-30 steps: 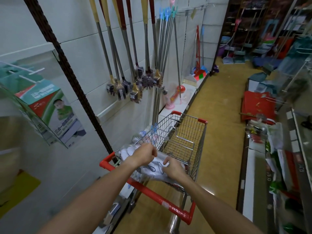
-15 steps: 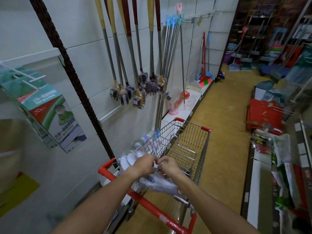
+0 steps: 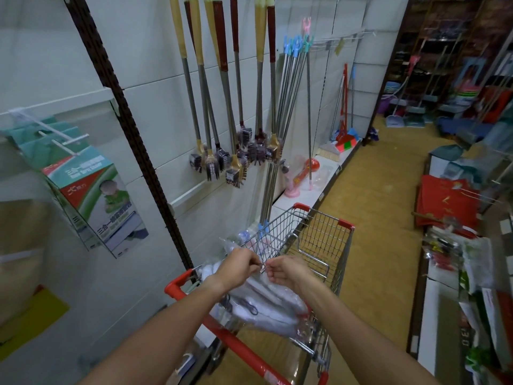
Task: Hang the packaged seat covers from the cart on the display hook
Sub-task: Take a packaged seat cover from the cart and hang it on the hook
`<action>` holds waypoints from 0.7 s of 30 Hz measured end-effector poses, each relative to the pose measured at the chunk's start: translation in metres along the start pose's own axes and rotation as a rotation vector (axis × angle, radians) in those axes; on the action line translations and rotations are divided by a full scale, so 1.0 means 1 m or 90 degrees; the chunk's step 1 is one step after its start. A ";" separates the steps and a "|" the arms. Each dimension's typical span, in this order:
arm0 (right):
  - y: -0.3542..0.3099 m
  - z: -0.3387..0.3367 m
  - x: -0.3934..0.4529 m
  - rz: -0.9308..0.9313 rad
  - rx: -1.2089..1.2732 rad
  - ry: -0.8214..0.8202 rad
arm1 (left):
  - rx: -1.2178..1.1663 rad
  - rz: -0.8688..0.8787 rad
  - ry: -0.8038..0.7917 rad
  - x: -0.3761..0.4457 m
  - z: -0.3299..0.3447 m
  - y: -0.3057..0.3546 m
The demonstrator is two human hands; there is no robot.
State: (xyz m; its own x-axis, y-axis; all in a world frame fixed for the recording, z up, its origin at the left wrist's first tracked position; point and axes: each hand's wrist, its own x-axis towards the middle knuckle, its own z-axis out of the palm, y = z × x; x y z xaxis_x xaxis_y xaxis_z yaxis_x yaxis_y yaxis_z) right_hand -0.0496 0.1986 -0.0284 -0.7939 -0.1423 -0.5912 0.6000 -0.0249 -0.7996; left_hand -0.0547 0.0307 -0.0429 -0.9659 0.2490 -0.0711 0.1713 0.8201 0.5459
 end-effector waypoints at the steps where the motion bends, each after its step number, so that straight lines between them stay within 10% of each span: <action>1: -0.002 -0.002 0.000 -0.004 0.000 -0.004 | -0.013 -0.002 0.003 0.001 -0.003 0.001; 21: -0.069 0.027 -0.023 -0.303 -0.308 0.086 | -0.061 0.056 0.163 -0.004 -0.086 0.039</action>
State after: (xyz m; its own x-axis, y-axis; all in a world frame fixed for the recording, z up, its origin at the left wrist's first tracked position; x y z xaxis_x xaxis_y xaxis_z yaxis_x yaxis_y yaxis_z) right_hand -0.0700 0.1768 0.0434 -0.9840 -0.1005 -0.1472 0.0964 0.3941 -0.9140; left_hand -0.0611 0.0179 0.0507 -0.9678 0.1686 0.1867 0.2491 0.7457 0.6179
